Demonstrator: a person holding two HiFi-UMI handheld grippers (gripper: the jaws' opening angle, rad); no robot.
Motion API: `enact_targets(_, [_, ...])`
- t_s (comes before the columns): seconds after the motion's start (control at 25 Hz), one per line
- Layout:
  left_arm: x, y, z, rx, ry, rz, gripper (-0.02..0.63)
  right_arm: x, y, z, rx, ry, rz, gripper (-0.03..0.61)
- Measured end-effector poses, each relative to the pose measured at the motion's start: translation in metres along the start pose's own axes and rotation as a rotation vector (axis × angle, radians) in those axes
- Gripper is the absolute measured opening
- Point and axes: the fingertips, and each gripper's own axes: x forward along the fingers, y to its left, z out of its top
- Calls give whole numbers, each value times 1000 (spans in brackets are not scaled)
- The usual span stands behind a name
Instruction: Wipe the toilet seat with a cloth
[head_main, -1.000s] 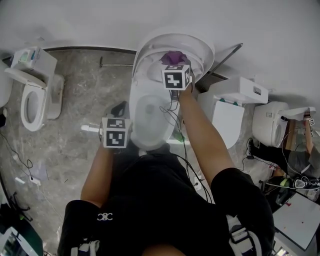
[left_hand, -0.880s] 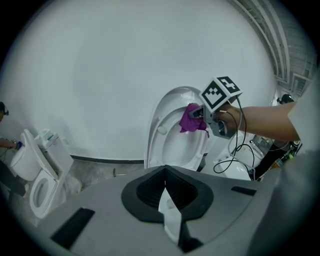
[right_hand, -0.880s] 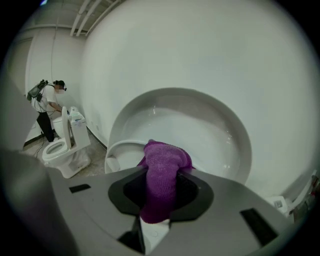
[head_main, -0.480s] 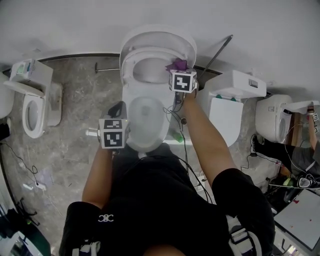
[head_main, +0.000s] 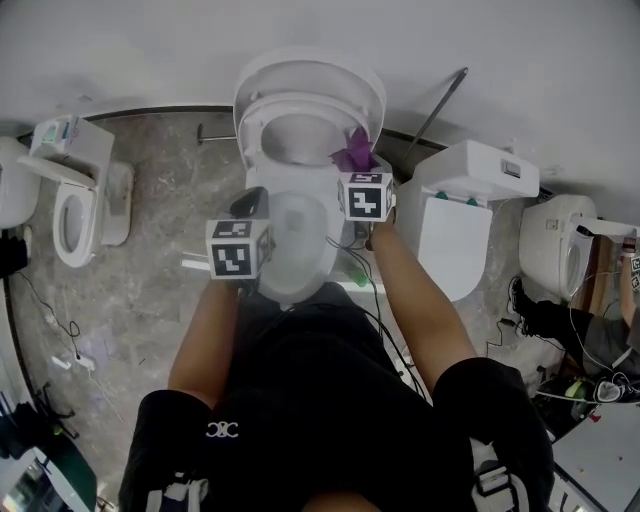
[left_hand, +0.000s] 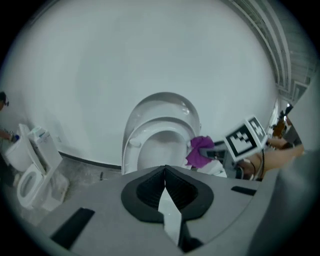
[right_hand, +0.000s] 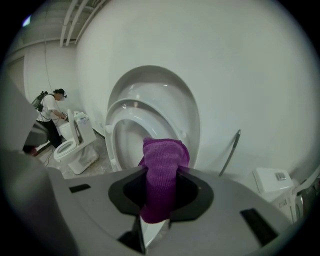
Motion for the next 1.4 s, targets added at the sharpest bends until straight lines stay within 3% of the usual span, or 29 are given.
enact_targets(0.24, [33,-14,65,-333,-104,-168,6,-43,-22,-22,-17,-51,19,95])
enact_targets(0.32, [43,-12,88,-382,-147,-175,6,-54,-29,-28,-17,-64,13,95])
enact_targets(0.4, [55,-14,106,-381,-180,-168,6,-63,-37,-37,-16,-69,8,95])
enact_targets(0.48, [64,-19,120,-239,-200,-112,33,-71,-44,-47,-11,-65,3,95])
enact_targets(0.6, [72,-29,137,166,-221,21,53,-80,-57,-62,-1,-52,-12,95])
enact_targets(0.68, [77,-40,145,437,-216,65,96,-85,-64,-70,10,-42,-22,95])
enact_targets(0.76, [85,-49,147,679,-174,63,130,-88,-69,-76,18,-35,-29,95])
enact_targets(0.88, [100,-54,148,937,-70,26,156,-92,-73,-84,28,-31,-31,95])
enact_targets(1.0, [113,-50,148,1093,52,-18,190,-96,-76,-90,31,-28,-28,95])
enact_targets(1.16, [128,-42,145,1188,217,-79,192,-100,-78,-97,32,-22,-24,95])
enact_targets(1.4, [151,-25,140,1350,375,-37,190,-106,-79,-105,50,-10,-20,95])
